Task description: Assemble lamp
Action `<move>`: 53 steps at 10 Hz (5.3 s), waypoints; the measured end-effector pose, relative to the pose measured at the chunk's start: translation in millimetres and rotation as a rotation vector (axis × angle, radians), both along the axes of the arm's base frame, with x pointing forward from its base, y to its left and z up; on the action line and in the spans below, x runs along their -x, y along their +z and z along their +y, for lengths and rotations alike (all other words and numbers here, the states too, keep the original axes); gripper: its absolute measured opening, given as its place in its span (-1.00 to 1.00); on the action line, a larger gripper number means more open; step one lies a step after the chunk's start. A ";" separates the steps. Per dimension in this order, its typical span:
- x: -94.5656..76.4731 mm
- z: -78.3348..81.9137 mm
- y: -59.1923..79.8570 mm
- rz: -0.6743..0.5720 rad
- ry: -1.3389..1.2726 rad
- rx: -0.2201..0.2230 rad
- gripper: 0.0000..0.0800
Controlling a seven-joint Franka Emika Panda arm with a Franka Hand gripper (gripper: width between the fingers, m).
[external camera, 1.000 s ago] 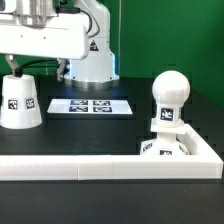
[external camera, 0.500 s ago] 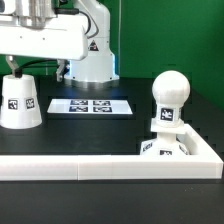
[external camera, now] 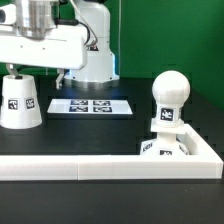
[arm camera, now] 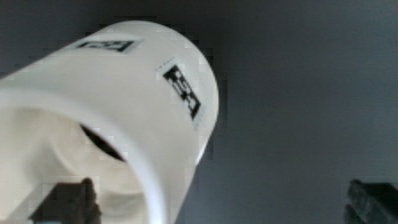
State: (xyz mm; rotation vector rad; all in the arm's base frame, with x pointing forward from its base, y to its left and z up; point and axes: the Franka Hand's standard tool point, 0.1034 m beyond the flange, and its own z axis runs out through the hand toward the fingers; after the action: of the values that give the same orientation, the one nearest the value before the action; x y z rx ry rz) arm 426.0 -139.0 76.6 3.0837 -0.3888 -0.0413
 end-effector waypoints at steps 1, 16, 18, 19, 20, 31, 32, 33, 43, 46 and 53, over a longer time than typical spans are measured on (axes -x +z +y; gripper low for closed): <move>-0.1 -0.5 -0.1 0.000 0.005 0.000 0.72; -96.1 119.2 71.8 -0.001 -0.114 -0.073 -0.89; -105.0 120.8 72.8 0.007 -0.105 -0.068 -0.89; -104.0 120.6 71.8 0.009 -0.105 -0.068 -0.89; -103.9 120.7 71.6 0.010 -0.105 -0.068 -0.89; -163.2 229.1 174.3 0.009 -0.196 -0.127 -0.89; -170.4 232.4 173.8 0.003 -0.193 -0.124 -0.89; -176.3 233.1 168.4 0.000 -0.194 -0.119 -0.89; -195.1 256.5 121.7 -0.023 -0.173 -0.087 -0.89; -200.1 259.4 104.4 -0.064 -0.159 -0.083 -0.89; -201.7 253.7 81.5 -0.072 -0.131 -0.067 -0.89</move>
Offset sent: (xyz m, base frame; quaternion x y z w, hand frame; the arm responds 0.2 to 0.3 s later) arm 0.0100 -0.0013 0.0069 0.0001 -0.0065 -0.0065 1.0000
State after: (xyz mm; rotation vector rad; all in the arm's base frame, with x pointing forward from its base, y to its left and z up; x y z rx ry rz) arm 627.7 114.7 158.1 3.1275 -0.6042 0.0548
